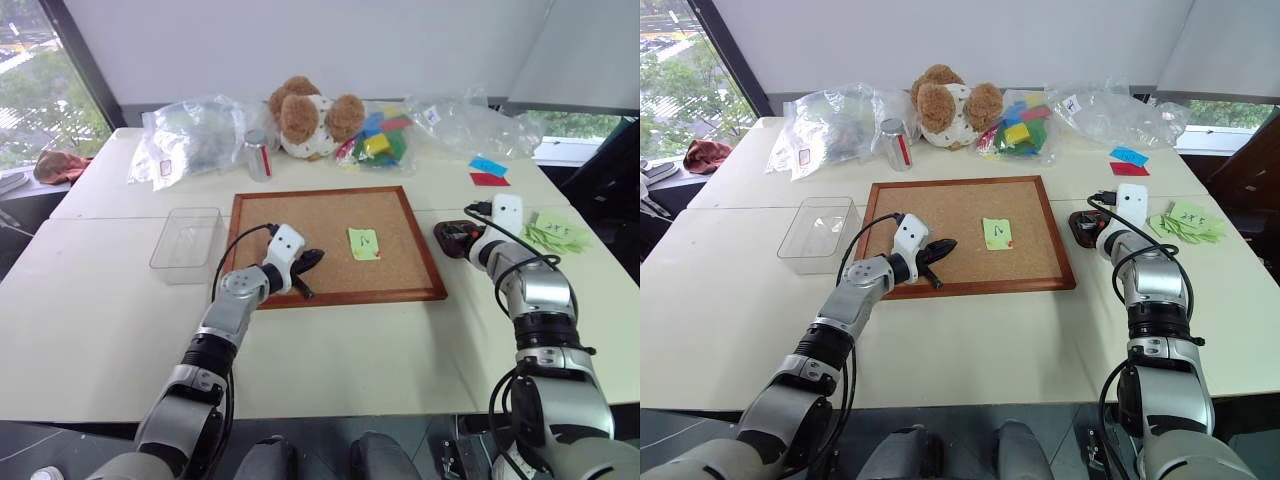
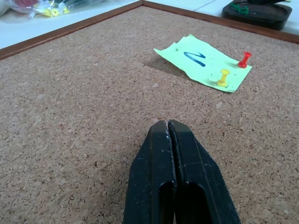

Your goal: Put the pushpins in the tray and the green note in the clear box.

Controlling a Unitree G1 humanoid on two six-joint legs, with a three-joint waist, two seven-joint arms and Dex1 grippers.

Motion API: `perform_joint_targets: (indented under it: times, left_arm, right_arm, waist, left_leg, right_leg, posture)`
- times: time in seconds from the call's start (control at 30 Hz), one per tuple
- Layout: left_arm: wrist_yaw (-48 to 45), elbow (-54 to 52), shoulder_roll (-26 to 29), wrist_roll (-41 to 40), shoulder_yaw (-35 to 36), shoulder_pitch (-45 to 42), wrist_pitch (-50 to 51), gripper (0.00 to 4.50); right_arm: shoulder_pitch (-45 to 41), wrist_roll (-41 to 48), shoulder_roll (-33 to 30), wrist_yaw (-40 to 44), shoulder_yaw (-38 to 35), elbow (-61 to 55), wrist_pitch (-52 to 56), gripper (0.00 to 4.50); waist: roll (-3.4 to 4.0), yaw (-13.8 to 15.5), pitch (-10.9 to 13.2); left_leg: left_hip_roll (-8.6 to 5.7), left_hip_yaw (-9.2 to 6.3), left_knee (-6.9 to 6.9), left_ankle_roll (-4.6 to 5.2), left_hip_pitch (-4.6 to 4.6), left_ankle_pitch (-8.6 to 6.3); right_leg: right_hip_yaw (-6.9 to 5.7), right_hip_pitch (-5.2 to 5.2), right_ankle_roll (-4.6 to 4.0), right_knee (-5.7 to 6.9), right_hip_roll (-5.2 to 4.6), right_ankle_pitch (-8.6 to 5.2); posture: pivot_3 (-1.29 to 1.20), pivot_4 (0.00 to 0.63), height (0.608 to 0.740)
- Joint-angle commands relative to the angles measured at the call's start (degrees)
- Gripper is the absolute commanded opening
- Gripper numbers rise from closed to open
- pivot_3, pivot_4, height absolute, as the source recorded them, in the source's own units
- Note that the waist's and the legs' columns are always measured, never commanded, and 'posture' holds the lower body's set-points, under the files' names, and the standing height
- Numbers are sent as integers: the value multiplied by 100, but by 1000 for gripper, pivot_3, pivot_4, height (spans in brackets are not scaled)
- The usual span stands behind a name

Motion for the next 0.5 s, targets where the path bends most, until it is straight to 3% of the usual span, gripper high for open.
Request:
perform_joint_targets:
  times: [0.03, 0.5]
  left_arm:
    - [-41, 237, -61, 50, -103, 224, 201, 0]
    - [-60, 288, -43, 61, -84, 196, 178, 0]
  right_arm:
    - [19, 184, -89, 59, -179, -566, 127, 1338]
    - [1146, 522, 212, 732, 1040, -3961, 1648, 1338]
  waist:
    - [0, 8, 0]
    - [0, 17, 0]
  left_leg:
    - [0, 0, -2, 0, 0, 0]
    - [0, -5, -7, 5, -6, -3]
  right_leg:
    - [0, 0, 0, -3, 0, 0]
    - [-2, 5, 0, -27, 0, 0]
  posture:
    - [0, 150, 740]
    - [0, 150, 740]
